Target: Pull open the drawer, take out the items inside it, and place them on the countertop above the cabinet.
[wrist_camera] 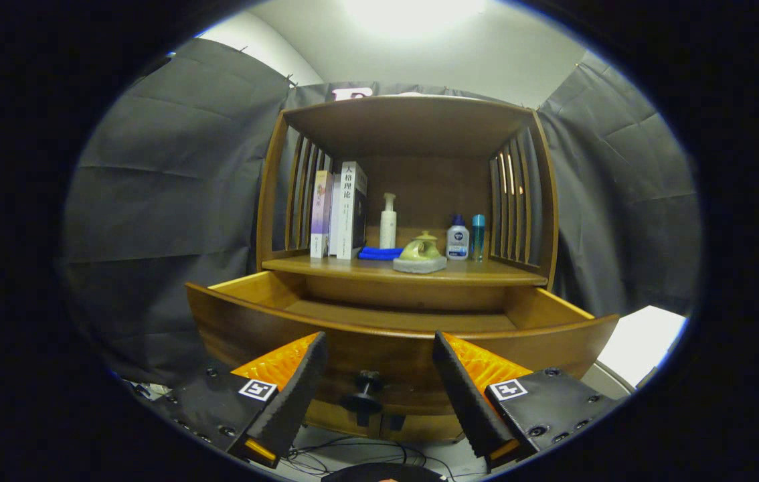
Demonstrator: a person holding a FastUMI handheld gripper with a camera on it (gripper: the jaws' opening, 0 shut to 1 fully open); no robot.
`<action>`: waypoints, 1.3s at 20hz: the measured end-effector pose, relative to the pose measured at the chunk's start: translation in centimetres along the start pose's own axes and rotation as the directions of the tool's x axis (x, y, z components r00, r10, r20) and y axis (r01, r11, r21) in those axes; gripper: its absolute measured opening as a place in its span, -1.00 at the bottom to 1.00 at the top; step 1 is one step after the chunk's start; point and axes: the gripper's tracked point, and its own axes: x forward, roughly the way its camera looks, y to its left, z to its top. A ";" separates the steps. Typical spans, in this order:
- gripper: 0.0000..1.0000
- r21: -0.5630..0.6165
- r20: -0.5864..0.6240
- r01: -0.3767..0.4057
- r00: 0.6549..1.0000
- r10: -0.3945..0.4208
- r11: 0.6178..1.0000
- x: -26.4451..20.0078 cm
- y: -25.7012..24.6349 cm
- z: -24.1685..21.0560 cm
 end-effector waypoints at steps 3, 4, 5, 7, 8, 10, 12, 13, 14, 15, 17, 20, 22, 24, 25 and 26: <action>0.99 -0.004 -0.056 -0.005 0.998 0.005 1.000 0.4 0.1 -2.5; 0.99 -0.012 -0.081 -0.008 0.997 0.007 1.000 0.6 0.1 -3.4; 0.99 -0.017 -0.106 -0.010 0.994 0.008 1.000 0.8 0.1 -4.3; 0.99 -0.013 -0.133 -0.013 0.991 0.011 1.000 1.2 0.3 -5.3; 0.99 -0.008 -0.140 -0.015 0.990 0.013 1.000 1.4 0.3 -5.6; 1.00 -0.004 -0.152 -0.012 0.988 0.011 1.000 1.8 0.2 -6.2; 0.97 -0.004 -0.147 0.004 0.989 -0.005 1.000 1.8 -0.3 -6.3; 0.95 -0.004 -0.146 0.006 0.989 -0.007 1.000 2.0 -0.3 -6.3; 0.93 -0.008 -0.140 0.008 0.990 -0.009 1.000 2.0 -0.3 -6.2; 0.94 -0.008 -0.137 0.012 0.990 -0.013 1.000 2.1 -0.3 -6.3; 0.94 -0.002 -0.129 0.021 0.991 -0.021 1.000 2.2 -0.4 -6.4; 0.94 0.011 -0.127 0.043 0.991 -0.041 0.999 3.1 -1.1 -6.2; 0.94 0.041 -0.137 0.068 0.989 -0.062 0.997 3.6 -1.6 -6.2; 0.92 0.037 -0.127 0.075 0.989 -0.070 0.997 4.1 -1.4 -6.2; 0.92 0.014 -0.124 0.080 0.989 -0.078 0.997 4.2 -1.7 -6.3; 0.93 -0.002 -0.122 0.081 0.989 -0.081 0.997 4.3 -1.9 -6.3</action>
